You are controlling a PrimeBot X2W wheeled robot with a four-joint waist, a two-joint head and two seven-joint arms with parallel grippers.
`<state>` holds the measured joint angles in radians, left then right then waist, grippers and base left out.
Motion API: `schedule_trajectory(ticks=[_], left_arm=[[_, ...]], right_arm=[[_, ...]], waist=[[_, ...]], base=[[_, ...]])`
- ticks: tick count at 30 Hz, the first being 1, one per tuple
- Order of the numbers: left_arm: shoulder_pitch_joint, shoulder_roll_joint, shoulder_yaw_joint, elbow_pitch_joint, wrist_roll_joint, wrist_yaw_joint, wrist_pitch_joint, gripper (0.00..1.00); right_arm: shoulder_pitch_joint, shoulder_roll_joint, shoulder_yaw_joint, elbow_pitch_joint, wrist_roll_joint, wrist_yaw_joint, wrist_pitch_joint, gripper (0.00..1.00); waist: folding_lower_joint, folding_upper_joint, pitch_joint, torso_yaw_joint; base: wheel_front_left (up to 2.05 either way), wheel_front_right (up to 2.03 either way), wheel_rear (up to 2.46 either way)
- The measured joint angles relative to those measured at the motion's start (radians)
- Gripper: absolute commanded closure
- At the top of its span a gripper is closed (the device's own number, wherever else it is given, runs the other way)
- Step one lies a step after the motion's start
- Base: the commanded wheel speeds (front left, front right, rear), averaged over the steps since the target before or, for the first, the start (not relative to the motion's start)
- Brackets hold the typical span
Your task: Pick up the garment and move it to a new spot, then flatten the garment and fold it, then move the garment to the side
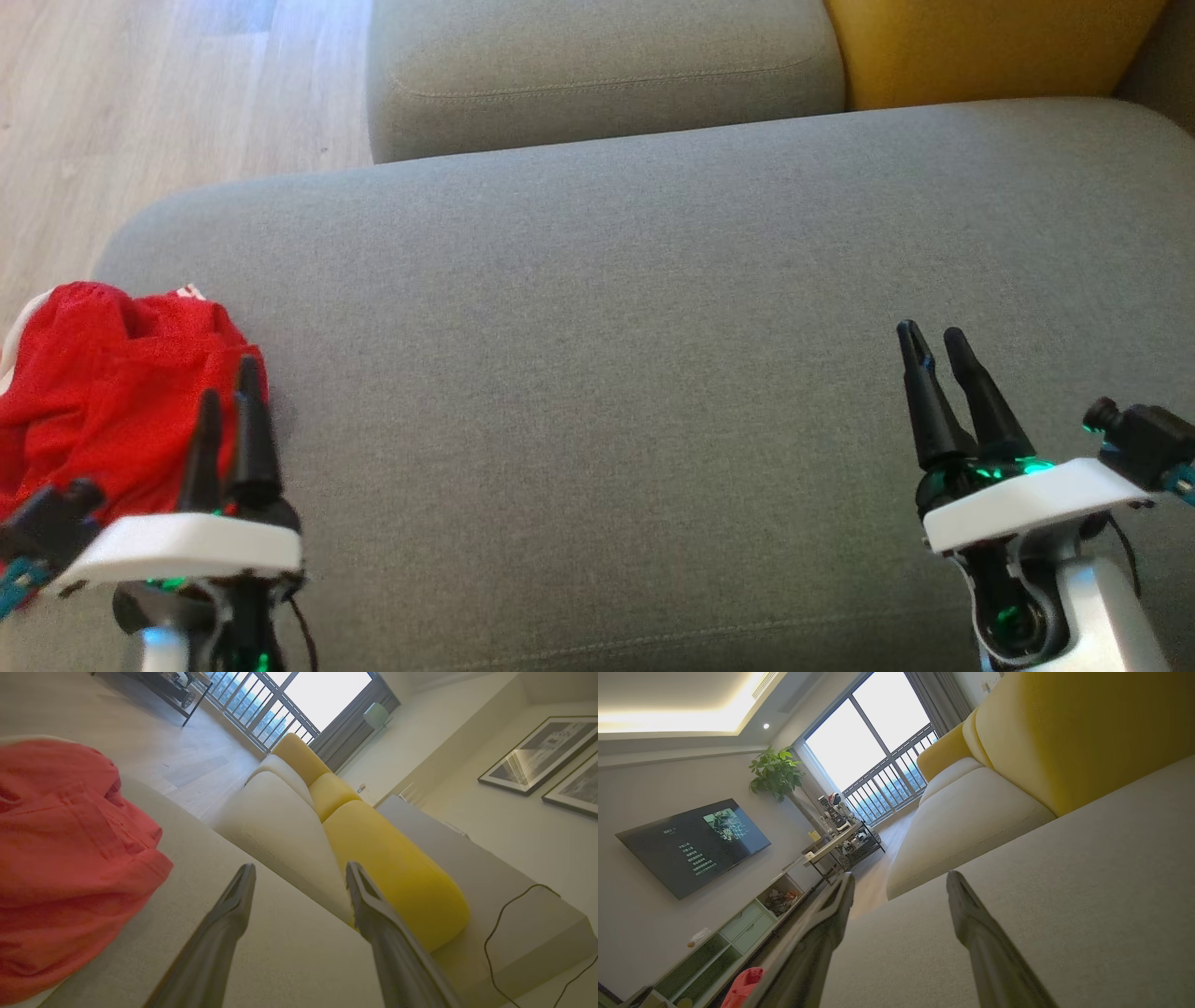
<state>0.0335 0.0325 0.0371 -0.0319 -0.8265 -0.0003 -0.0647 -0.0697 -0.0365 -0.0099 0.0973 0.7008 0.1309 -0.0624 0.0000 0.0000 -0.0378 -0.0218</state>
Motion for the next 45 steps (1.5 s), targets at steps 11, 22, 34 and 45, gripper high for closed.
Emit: schedule_trajectory(ticks=[11, 22, 34, 45], left_arm=[[0.011, 0.123, -0.222, 0.029, 0.249, 0.175, -0.030, 0.00], [0.013, 0.214, -0.396, 0.098, 0.360, 0.336, -0.061, 0.00], [-0.007, 0.272, -0.519, 0.064, 0.466, 0.470, -0.093, 0.00], [-0.024, 0.318, -0.613, 0.015, 0.554, 0.590, -0.127, 0.00]], right_arm=[[0.002, -0.001, 0.031, 0.030, -0.134, 0.000, -0.027, 0.00], [0.003, -0.001, 0.036, 0.080, -0.291, 0.000, -0.063, 0.00], [0.003, -0.002, 0.022, 0.086, -0.423, 0.000, -0.095, 0.00], [0.003, -0.002, 0.048, 0.084, -0.546, 0.000, -0.129, 0.00]], waist=[[0.0000, 0.0000, -0.009, -0.008], [0.0000, 0.0000, -0.019, -0.018], [0.0000, 0.0000, -0.026, -0.024], [0.0000, 0.0000, -0.032, -0.025]], base=[[0.00, 0.00, 0.00], [0.00, 0.00, 0.00], [0.00, 0.00, 0.00], [0.00, 0.00, 0.00]])
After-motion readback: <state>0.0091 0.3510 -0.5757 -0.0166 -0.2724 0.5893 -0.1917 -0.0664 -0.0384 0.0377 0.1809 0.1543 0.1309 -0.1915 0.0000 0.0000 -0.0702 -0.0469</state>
